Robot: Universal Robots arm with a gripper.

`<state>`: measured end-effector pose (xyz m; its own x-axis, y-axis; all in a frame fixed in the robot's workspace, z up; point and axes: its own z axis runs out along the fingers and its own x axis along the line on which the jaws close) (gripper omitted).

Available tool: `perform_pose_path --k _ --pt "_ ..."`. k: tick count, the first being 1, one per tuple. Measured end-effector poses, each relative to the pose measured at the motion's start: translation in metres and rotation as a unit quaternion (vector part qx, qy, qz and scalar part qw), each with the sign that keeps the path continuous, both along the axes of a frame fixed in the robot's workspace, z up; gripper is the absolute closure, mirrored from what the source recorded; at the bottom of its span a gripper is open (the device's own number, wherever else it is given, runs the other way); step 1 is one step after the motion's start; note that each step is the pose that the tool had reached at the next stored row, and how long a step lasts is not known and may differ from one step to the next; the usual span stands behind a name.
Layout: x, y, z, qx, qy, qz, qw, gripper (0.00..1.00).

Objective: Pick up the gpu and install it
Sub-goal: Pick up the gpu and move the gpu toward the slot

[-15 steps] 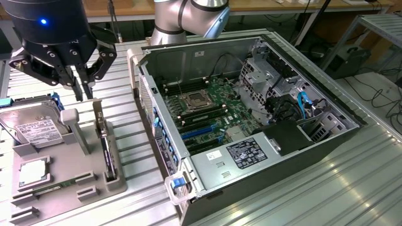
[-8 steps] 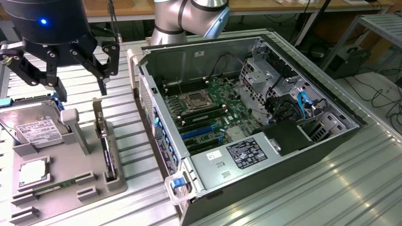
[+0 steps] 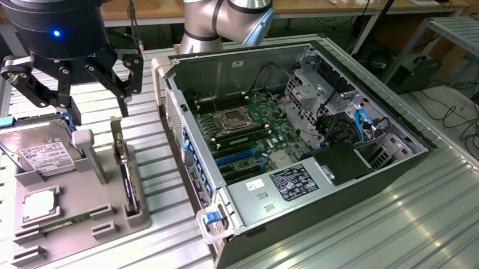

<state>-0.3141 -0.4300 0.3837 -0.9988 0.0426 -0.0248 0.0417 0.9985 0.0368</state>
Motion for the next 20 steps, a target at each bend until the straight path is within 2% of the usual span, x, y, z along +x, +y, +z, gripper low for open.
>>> perform_pose_path --k 20 --pt "0.0 0.0 -0.005 0.0001 0.0001 0.011 0.9999 0.34"
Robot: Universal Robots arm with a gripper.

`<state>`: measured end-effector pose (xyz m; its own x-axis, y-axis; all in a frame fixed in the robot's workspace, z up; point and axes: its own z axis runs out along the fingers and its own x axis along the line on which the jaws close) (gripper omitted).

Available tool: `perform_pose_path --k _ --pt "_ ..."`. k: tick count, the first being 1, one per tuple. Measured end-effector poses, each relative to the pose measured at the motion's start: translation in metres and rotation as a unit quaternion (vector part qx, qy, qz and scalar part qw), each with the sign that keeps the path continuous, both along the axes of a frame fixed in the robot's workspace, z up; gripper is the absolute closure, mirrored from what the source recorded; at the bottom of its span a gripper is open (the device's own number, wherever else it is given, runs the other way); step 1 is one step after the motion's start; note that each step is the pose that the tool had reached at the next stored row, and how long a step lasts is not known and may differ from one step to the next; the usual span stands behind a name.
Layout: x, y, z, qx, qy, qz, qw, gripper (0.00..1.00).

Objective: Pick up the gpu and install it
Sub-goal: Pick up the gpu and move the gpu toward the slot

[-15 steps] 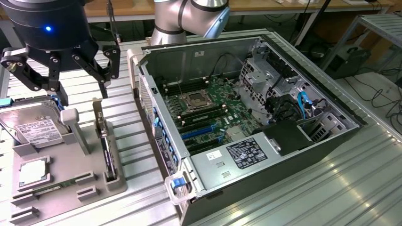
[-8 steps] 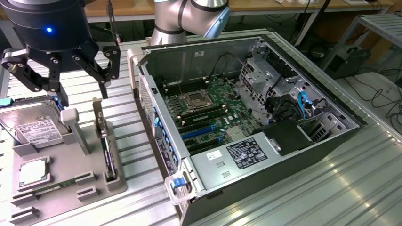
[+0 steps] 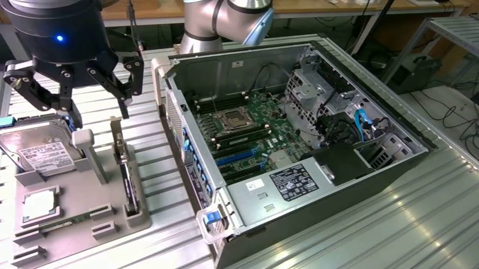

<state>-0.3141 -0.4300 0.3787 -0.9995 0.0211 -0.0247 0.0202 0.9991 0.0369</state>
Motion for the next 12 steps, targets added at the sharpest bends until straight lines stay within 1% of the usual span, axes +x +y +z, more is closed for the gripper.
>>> perform_pose_path --k 12 --pt "0.0 0.0 -0.0044 0.0 0.0 0.002 1.0 0.34"
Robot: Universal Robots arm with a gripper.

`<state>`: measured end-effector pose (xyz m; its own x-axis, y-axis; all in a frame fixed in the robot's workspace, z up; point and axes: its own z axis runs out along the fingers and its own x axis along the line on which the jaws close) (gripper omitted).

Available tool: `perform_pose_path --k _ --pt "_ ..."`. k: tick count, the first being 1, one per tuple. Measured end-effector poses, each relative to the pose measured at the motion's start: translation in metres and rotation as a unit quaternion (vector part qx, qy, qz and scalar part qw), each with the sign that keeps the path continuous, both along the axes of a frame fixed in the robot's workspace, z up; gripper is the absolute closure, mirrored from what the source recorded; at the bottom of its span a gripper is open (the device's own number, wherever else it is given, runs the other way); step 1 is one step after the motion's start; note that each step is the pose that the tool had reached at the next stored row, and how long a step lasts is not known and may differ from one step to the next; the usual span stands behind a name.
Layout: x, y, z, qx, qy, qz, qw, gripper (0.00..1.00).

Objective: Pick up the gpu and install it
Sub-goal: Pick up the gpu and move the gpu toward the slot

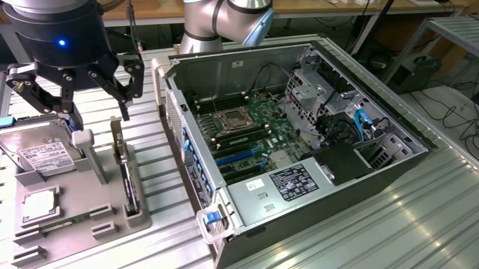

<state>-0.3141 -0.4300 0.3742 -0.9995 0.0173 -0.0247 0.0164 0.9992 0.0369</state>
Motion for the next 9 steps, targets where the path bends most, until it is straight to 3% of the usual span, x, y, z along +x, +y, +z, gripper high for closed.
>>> perform_pose_path --k 9 --pt "0.0 0.0 -0.0046 0.0 0.0 0.001 1.0 0.34"
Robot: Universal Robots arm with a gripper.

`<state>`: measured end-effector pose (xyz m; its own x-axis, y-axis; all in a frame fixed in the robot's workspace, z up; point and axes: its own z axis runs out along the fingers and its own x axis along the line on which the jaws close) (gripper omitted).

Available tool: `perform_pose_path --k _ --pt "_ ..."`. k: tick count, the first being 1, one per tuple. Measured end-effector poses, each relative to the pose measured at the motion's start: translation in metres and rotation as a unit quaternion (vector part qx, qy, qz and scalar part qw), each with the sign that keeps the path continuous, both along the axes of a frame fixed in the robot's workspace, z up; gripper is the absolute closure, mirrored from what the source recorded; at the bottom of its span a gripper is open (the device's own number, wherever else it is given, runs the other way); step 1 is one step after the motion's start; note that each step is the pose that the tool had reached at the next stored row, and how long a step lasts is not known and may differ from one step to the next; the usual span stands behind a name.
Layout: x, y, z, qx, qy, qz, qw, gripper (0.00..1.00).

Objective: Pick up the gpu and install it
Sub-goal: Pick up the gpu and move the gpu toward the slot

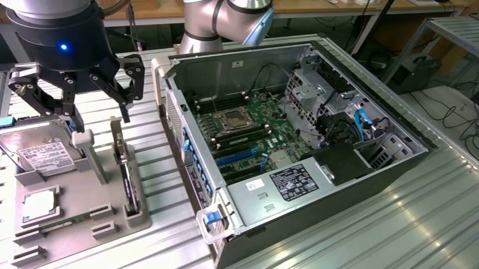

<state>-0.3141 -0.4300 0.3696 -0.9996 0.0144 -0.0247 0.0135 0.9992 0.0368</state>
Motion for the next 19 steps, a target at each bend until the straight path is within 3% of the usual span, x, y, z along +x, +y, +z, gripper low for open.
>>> perform_pose_path --k 19 --pt "0.0 0.0 -0.0081 0.0 0.0 0.003 1.0 0.34"
